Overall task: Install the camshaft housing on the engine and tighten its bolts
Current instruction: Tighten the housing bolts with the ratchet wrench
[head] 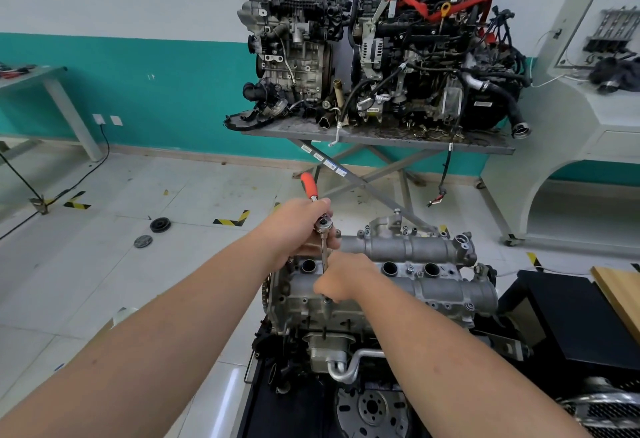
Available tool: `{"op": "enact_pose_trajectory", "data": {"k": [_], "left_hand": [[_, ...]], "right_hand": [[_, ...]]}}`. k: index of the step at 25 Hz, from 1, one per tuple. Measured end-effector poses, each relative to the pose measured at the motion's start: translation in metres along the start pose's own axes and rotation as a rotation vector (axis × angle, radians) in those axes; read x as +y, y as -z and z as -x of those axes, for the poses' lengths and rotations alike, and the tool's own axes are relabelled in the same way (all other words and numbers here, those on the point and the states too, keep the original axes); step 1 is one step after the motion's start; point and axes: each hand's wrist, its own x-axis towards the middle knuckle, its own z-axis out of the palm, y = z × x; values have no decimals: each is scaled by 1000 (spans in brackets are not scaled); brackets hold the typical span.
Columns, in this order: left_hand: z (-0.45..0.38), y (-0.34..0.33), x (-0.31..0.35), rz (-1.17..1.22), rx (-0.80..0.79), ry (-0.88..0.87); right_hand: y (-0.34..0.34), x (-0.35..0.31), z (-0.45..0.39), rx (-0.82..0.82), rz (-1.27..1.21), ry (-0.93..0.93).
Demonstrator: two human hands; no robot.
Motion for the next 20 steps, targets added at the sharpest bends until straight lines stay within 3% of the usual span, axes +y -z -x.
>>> {"op": "enact_pose_trajectory", "data": {"k": [3,6,9,11,13,15,18,20], "left_hand": [[4,-1,11,-301,-49,-69],[5,-8,19,-812,-49,-255],[7,-11,9,-1284,40,-513],[8,-11,-4,-1364,163,-691],[10,-11,-22,-1215,283,-887],[10,-16,-40,-886,327,-946],[12,-32,-50,-67,194,-581],[11,-43,-50,246,231,-427]], "right_hand": [[0,-2,0,-20,31,5],[-1,-1,-2,-16,30,8],[-3,2,-5,-4,15,4],[-7,2,-4,50,12,15],[-11,4,-7,123,-81,103],[-10,7,-5,186,-138,145],[-7,4,-8,80,-33,115],[-6,1,-11,11,88,106]]}}
